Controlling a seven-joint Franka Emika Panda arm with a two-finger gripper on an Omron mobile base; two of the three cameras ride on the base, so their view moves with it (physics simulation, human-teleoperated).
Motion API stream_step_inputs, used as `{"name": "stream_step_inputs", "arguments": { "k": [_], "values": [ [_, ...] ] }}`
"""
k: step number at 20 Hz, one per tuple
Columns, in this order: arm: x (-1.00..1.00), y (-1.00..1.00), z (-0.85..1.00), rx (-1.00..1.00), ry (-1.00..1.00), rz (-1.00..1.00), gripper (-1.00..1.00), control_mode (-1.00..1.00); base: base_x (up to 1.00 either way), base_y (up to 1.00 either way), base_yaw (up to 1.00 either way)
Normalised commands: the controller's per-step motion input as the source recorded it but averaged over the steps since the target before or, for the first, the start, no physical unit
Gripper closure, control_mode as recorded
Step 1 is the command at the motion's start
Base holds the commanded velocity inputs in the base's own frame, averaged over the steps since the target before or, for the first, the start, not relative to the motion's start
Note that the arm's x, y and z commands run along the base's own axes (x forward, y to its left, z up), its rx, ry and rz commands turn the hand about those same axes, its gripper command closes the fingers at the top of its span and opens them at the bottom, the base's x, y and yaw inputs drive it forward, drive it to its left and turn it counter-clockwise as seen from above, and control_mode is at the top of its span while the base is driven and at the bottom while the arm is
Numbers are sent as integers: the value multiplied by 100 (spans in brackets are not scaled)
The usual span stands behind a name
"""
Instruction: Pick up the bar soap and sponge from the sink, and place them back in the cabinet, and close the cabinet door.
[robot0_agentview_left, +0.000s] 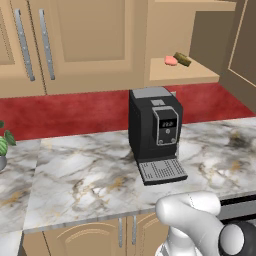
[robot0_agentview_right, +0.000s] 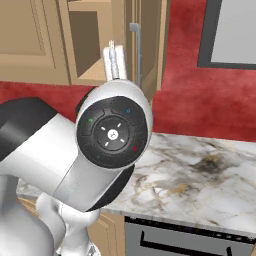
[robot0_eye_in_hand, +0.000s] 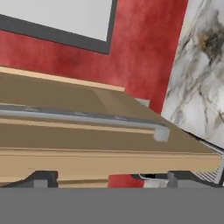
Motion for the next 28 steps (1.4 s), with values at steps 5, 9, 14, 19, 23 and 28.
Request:
{"name": "stream_step_inputs", "arguments": {
  "k": [5, 9, 14, 19, 23, 28],
  "values": [
    [0, -24, 0, 6, 0, 0, -100, -100, 0, 0, 0],
    [11, -23, 0, 7, 0, 0, -100, -100, 0, 0, 0],
    [17, -23, 0, 7, 0, 0, -100, -100, 0, 0, 0],
    [18, -24, 0, 7, 0, 1, -100, -100, 0, 0, 0],
    [20, -8, -2, 4, 0, 1, -100, -100, 0, 0, 0],
    [6, 10, -3, 1, 0, 0, -100, -100, 0, 0, 0]
  ]
}}
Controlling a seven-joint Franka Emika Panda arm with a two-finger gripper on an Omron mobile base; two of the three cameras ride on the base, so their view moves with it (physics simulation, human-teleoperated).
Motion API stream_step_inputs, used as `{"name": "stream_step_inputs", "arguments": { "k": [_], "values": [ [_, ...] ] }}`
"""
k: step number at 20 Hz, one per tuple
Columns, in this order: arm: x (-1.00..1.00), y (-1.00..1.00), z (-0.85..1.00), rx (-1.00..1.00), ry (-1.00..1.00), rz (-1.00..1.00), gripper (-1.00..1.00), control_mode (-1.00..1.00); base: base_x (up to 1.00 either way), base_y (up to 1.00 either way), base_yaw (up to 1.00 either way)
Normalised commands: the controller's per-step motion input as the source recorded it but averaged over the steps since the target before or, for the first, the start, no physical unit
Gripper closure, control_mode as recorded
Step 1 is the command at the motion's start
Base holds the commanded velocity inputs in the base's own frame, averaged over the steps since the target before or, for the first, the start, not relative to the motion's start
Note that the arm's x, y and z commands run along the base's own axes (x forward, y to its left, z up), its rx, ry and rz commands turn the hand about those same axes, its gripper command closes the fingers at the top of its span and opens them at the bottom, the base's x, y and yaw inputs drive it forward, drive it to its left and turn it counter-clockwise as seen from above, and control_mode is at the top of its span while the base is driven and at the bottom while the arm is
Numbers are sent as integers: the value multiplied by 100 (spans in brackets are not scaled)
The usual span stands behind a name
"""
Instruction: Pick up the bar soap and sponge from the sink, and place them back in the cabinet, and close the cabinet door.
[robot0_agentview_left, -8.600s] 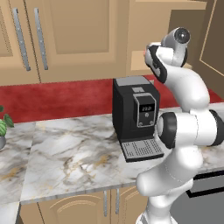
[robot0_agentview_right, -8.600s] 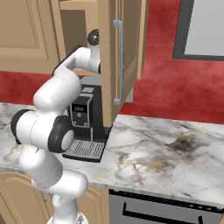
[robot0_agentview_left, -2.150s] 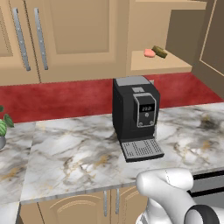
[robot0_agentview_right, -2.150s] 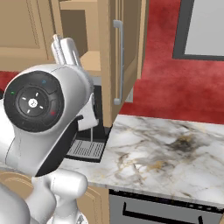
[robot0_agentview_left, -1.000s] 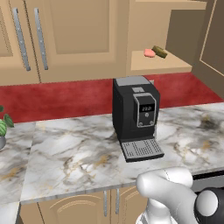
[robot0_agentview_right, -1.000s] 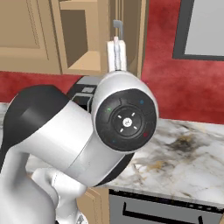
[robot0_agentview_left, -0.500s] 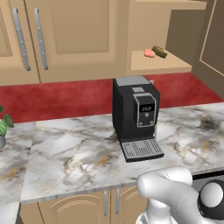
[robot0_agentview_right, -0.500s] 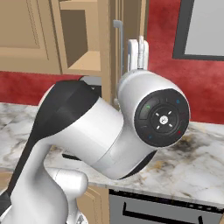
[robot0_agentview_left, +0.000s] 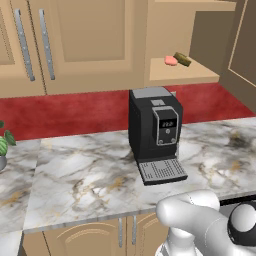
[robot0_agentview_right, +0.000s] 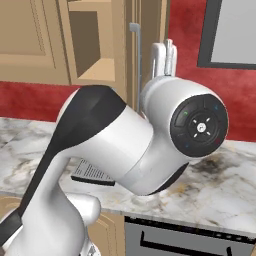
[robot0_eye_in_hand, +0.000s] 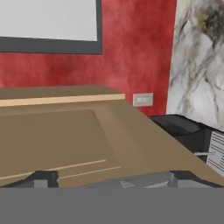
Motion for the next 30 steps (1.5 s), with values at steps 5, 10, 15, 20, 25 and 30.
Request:
{"name": "stream_step_inputs", "arguments": {
  "k": [5, 10, 15, 20, 25, 30],
  "values": [
    [3, 20, -3, 0, 0, 0, -100, -100, 0, 0, 0],
    [12, 4, -2, 3, -3, 4, -100, -100, 0, 0, 0],
    [27, -9, -2, 7, -9, 9, -100, -100, 0, 0, 0],
    [28, -17, -2, 8, -8, 10, -100, -100, 0, 0, 0],
    [6, -3, 0, 5, -2, 8, -100, -100, 0, 0, 0],
    [0, 7, 0, 0, 0, 10, -100, -100, 0, 0, 0]
  ]
}}
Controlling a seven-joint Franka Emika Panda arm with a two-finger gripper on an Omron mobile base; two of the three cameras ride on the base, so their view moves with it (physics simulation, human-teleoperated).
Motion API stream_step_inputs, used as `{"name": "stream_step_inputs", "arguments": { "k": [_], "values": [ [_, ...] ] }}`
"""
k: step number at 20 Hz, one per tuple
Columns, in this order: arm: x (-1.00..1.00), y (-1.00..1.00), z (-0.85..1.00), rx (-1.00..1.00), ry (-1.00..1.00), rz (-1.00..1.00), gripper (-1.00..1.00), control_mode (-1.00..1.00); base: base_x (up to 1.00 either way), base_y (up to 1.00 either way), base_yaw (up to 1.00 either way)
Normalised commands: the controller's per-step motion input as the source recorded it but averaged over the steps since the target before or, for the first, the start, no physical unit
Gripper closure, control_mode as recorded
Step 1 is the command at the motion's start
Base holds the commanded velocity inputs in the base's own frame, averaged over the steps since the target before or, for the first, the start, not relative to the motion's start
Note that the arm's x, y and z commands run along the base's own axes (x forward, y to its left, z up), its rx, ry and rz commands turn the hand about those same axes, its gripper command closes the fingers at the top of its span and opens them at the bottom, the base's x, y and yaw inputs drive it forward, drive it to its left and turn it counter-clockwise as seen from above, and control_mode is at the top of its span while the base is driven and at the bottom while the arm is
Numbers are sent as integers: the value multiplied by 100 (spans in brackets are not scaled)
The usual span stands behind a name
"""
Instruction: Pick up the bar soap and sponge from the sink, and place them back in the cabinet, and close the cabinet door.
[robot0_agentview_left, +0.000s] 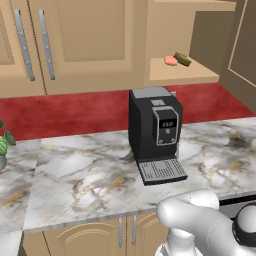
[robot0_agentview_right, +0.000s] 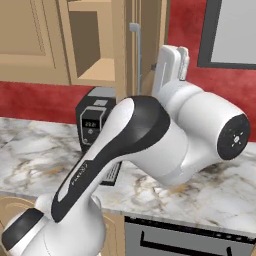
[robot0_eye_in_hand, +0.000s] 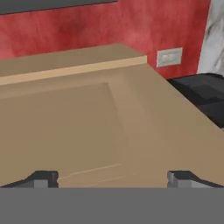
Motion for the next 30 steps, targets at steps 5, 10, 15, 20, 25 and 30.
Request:
{"name": "stream_step_inputs", "arguments": {
  "k": [5, 10, 15, 20, 25, 30],
  "values": [
    [2, 1, 0, 0, -5, 15, -100, -100, 0, 0, 0],
    [9, 0, 0, 1, -7, 17, -100, -100, 0, 0, 0],
    [12, 0, 0, 1, -7, 18, -100, -100, 0, 0, 0],
    [0, 29, 0, 0, -5, 19, -100, -100, 0, 0, 0],
    [0, 47, 0, 0, -2, 15, -100, -100, 0, 0, 0],
    [0, 44, 0, 0, -6, 12, -100, -100, 0, 0, 0]
  ]
}}
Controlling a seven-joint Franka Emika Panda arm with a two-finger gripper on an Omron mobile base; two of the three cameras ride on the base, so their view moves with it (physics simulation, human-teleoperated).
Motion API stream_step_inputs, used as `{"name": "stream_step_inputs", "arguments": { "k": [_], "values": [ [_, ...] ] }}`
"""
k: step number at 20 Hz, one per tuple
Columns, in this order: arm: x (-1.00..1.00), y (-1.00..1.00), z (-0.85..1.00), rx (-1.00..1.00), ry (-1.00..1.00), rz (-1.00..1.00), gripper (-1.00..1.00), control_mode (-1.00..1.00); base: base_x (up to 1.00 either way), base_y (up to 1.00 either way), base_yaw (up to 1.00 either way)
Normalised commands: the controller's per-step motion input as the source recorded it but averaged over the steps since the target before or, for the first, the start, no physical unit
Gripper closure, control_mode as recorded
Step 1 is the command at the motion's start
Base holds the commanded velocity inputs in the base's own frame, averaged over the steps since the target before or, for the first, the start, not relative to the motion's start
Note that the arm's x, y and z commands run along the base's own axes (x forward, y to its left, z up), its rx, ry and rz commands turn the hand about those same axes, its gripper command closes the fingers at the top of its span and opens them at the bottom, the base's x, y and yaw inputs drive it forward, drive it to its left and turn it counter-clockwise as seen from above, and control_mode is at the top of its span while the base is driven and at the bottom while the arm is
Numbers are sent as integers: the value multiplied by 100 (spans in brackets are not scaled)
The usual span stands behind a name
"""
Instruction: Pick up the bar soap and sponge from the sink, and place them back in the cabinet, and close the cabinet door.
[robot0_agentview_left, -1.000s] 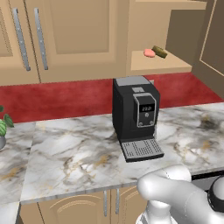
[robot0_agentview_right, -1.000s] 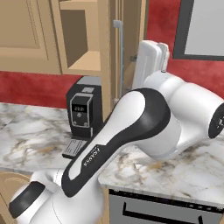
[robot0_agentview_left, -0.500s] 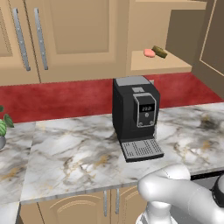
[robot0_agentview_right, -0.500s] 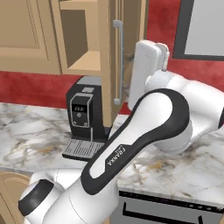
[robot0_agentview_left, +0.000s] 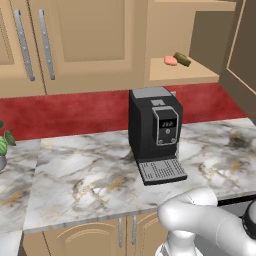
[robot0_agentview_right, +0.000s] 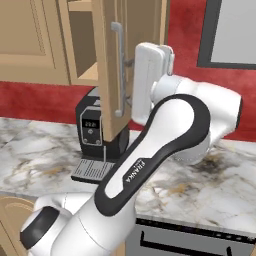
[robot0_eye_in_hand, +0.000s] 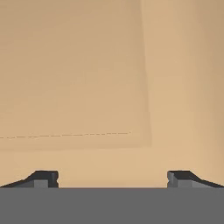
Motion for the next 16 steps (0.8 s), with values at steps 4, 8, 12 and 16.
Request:
{"name": "stream_step_inputs", "arguments": {
  "k": [4, 8, 12, 16],
  "values": [
    [0, 46, 0, 0, -11, 6, -100, -100, 0, 0, 0],
    [12, 36, 0, 0, -12, 0, -100, -100, 0, 0, 0],
    [17, 43, 0, 0, -14, 0, -100, -100, 0, 0, 0],
    [39, 37, 0, 0, -13, 0, -100, -100, 0, 0, 0]
  ]
}}
